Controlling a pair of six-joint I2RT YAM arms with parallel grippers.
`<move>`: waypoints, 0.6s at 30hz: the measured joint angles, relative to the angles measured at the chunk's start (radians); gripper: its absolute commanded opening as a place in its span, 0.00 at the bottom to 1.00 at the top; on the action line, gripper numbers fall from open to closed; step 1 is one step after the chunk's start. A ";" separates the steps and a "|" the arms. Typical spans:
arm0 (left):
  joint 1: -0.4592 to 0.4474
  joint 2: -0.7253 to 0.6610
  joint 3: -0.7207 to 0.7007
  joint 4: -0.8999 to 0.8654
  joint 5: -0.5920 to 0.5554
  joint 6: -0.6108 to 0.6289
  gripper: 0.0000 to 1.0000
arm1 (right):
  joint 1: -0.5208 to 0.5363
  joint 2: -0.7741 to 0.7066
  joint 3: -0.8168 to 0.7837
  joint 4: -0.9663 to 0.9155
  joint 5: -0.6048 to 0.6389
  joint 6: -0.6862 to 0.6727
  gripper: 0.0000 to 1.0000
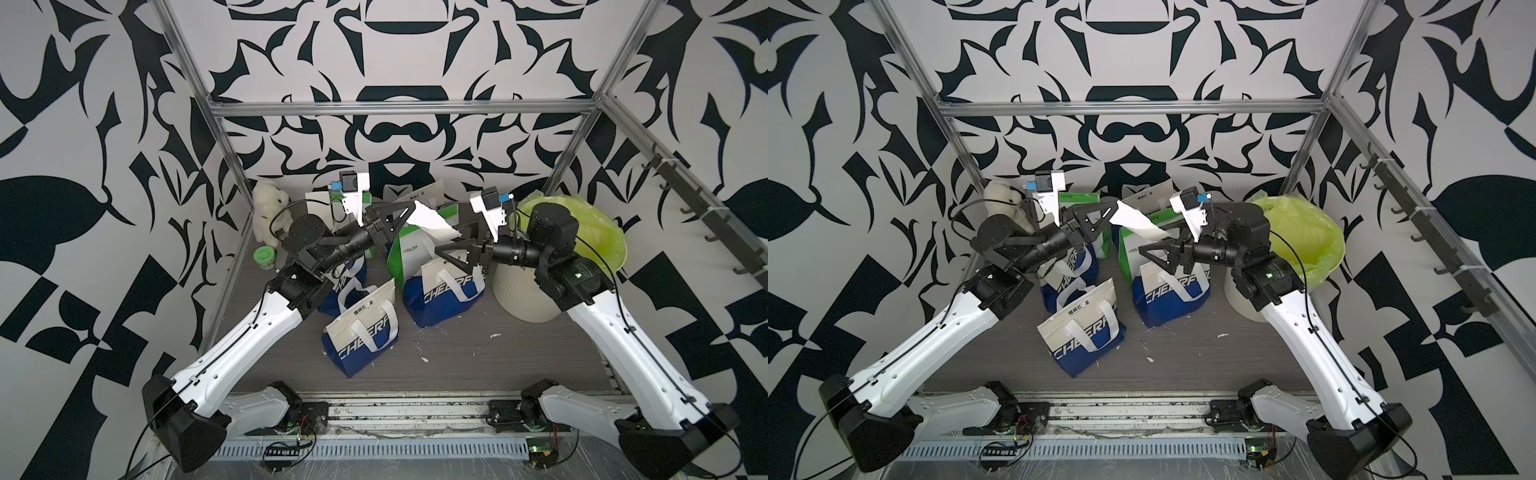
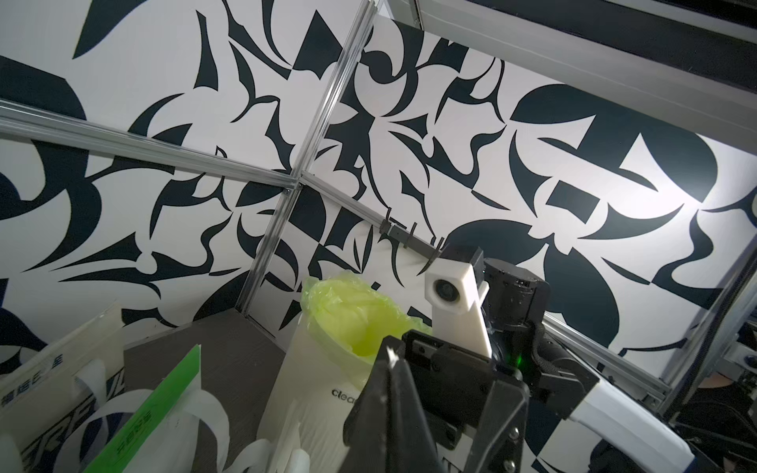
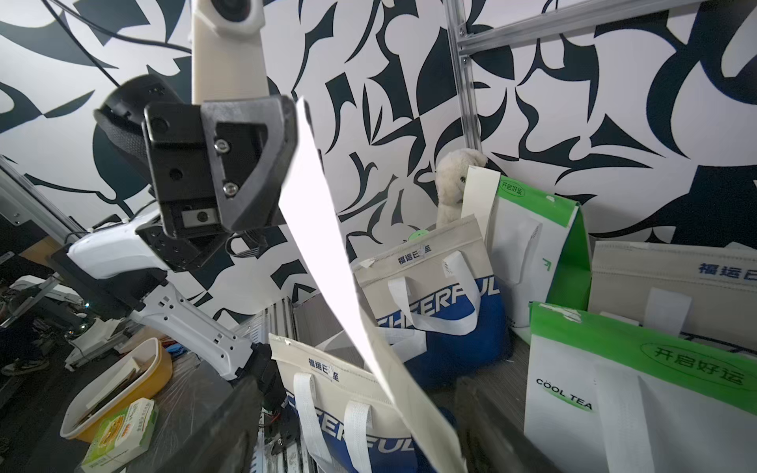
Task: Shred takeout receipts and throw away
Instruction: Shred the takeout receipt.
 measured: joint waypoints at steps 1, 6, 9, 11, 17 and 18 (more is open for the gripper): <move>0.000 0.000 0.000 0.005 -0.003 -0.006 0.00 | 0.001 -0.001 0.000 0.006 0.000 0.003 0.62; 0.000 0.006 -0.002 0.022 -0.011 -0.029 0.00 | 0.004 -0.010 0.000 0.041 0.002 0.026 0.41; 0.000 0.012 -0.002 0.023 -0.011 -0.037 0.00 | 0.004 -0.020 0.000 0.050 0.004 0.037 0.29; 0.000 0.015 -0.002 0.021 -0.011 -0.040 0.00 | 0.004 -0.027 0.000 0.055 0.008 0.046 0.06; 0.000 0.018 -0.002 0.011 -0.005 -0.027 0.89 | 0.004 -0.030 0.011 0.042 0.023 0.069 0.00; 0.000 0.019 -0.002 0.008 0.002 -0.018 1.00 | 0.004 -0.028 0.017 0.029 0.022 0.068 0.00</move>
